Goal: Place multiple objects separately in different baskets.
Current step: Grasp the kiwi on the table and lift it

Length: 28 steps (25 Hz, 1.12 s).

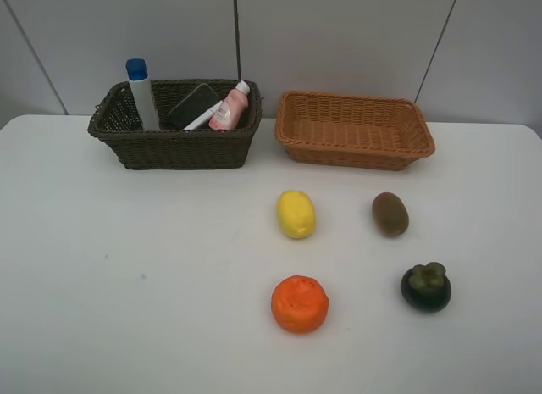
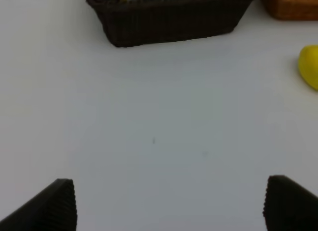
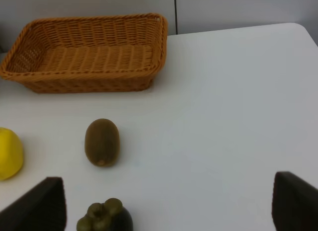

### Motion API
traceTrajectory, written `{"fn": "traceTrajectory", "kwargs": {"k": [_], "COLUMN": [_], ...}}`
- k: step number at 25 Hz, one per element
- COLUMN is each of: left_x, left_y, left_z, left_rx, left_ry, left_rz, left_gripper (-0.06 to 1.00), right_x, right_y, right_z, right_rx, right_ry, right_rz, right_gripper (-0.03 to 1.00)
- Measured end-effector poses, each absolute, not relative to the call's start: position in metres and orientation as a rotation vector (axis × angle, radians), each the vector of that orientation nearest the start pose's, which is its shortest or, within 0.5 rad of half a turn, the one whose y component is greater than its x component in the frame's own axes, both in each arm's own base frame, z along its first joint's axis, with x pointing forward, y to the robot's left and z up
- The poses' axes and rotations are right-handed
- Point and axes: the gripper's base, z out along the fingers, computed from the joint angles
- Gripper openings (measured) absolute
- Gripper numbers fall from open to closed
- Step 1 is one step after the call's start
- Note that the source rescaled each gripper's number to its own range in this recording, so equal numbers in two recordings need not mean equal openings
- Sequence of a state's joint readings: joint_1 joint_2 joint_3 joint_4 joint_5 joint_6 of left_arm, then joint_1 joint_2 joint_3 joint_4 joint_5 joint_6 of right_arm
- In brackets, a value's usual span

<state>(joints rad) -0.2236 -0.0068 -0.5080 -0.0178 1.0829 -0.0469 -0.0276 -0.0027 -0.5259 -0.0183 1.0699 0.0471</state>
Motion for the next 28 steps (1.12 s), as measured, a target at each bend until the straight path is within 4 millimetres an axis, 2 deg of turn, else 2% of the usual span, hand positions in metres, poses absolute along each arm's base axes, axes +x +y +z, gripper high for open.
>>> {"fn": "traceTrajectory", "kwargs": {"k": [23, 28], "left_x": [-0.0074, -0.0074], "left_y": [0.0000, -0.0006], "left_z": [0.2783, 0.2783], "left_rx": [0.186, 0.102], "left_ry": [2.038, 2.041], "left_rz": [-0.187, -0.136], "left_gripper": [0.99, 0.99], "right_x": [-0.0088, -0.0064], "right_y": [-0.0012, -0.0032], "right_z": [0.2836, 0.2838], "right_rx": [0.077, 0.079], "right_ry": [2.023, 2.039], "right_rz": [-0.009, -0.038], "right_gripper": [0.98, 0.98]}}
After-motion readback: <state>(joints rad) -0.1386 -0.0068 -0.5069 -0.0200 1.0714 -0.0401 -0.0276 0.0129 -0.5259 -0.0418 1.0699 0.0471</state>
